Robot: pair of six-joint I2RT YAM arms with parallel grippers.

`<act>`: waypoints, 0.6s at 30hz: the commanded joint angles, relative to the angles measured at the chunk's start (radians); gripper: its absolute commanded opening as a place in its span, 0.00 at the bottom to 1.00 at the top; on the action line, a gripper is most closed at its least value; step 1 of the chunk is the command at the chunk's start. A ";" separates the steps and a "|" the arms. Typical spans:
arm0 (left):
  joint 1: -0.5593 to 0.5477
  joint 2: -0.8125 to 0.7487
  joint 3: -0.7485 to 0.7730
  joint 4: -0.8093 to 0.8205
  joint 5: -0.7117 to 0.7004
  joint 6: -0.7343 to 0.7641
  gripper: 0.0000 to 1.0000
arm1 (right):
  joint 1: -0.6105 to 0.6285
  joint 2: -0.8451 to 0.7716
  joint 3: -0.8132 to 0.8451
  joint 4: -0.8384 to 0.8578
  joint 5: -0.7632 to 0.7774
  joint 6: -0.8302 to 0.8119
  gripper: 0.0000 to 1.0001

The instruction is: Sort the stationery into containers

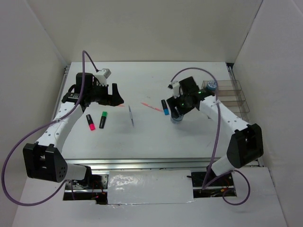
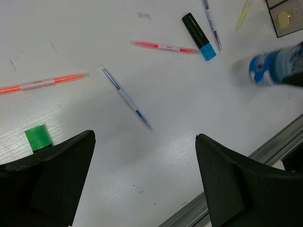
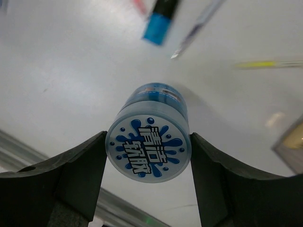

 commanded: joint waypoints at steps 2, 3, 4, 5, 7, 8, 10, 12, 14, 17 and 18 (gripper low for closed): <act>0.000 0.018 0.072 0.018 0.011 0.019 0.99 | -0.224 -0.055 0.221 -0.081 0.031 -0.096 0.38; 0.000 0.021 0.077 0.021 0.006 0.019 0.99 | -0.264 -0.043 0.254 -0.085 0.042 -0.117 0.38; -0.001 0.024 0.086 0.025 0.006 0.019 0.99 | -0.298 -0.014 0.284 -0.088 0.053 -0.124 0.38; 0.000 0.027 0.089 0.030 0.005 0.017 0.99 | -0.371 0.006 0.351 -0.094 0.068 -0.131 0.37; 0.000 0.036 0.095 0.039 0.008 0.016 0.99 | -0.440 0.081 0.421 -0.100 0.077 -0.147 0.37; -0.001 0.041 0.098 0.048 0.012 0.014 0.99 | -0.512 0.111 0.496 -0.112 0.068 -0.148 0.37; -0.001 0.047 0.103 0.058 0.009 0.011 0.99 | -0.569 0.199 0.617 -0.134 0.053 -0.144 0.37; 0.002 0.052 0.111 0.073 0.005 0.008 0.99 | -0.632 0.261 0.695 -0.155 0.039 -0.139 0.37; 0.003 0.059 0.120 0.082 0.005 0.008 0.99 | -0.660 0.351 0.813 -0.183 0.037 -0.139 0.36; 0.003 0.079 0.134 0.099 0.006 0.003 0.99 | -0.692 0.448 0.933 -0.203 0.042 -0.137 0.36; 0.005 0.085 0.135 0.104 0.009 -0.003 0.99 | -0.697 0.488 0.974 -0.207 0.045 -0.139 0.36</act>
